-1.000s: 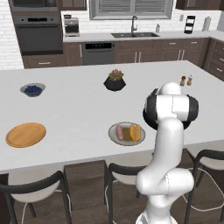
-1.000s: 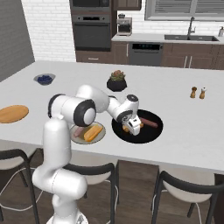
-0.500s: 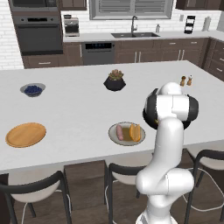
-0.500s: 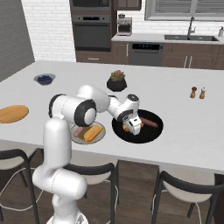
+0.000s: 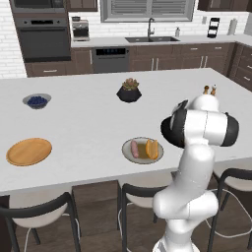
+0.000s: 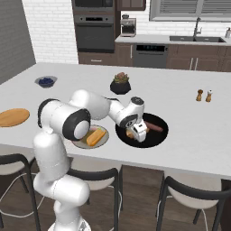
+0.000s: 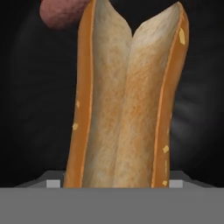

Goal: Place one bun and one sausage from the bowl on each plate.

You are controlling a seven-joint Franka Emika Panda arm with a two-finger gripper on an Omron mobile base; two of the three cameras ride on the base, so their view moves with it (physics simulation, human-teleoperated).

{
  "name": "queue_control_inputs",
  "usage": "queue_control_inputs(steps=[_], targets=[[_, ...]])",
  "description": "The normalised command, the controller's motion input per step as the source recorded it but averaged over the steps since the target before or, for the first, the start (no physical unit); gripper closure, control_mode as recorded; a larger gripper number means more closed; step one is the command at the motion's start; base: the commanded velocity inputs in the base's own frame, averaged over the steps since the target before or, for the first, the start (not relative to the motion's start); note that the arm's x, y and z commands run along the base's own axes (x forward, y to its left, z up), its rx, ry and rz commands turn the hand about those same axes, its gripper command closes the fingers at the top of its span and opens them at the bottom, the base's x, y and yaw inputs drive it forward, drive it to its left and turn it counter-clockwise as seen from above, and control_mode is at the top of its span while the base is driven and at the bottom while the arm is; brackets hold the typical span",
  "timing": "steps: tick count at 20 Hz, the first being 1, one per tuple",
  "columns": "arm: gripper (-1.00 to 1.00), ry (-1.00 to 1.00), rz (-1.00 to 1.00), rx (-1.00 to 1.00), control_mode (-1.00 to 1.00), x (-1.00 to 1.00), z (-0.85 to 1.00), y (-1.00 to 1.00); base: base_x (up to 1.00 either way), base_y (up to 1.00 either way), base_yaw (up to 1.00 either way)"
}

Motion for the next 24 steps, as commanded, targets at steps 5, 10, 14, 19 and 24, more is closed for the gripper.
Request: queue_control_inputs(steps=[5, 10, 14, 19, 24], targets=[[1.0, -0.01, 0.07, -0.09, -1.0, -0.97, 0.51, 0.29, 0.0, 0.0, 0.0], [1.0, -0.01, 0.12, -0.09, -1.0, -0.71, 0.66, 0.64, 0.0, 0.0, 0.0], [1.0, -0.06, 0.16, -0.05, -1.0, -0.33, 0.78, 0.58, 0.0, 0.0, 0.0], [1.0, -0.01, 0.18, 0.0, -1.0, -0.01, 0.86, 0.33, 0.0, 0.0, 0.0], [1.0, 0.0, 0.17, -0.02, -1.0, -0.14, 0.53, 0.52, 0.0, 0.0, 0.0]])
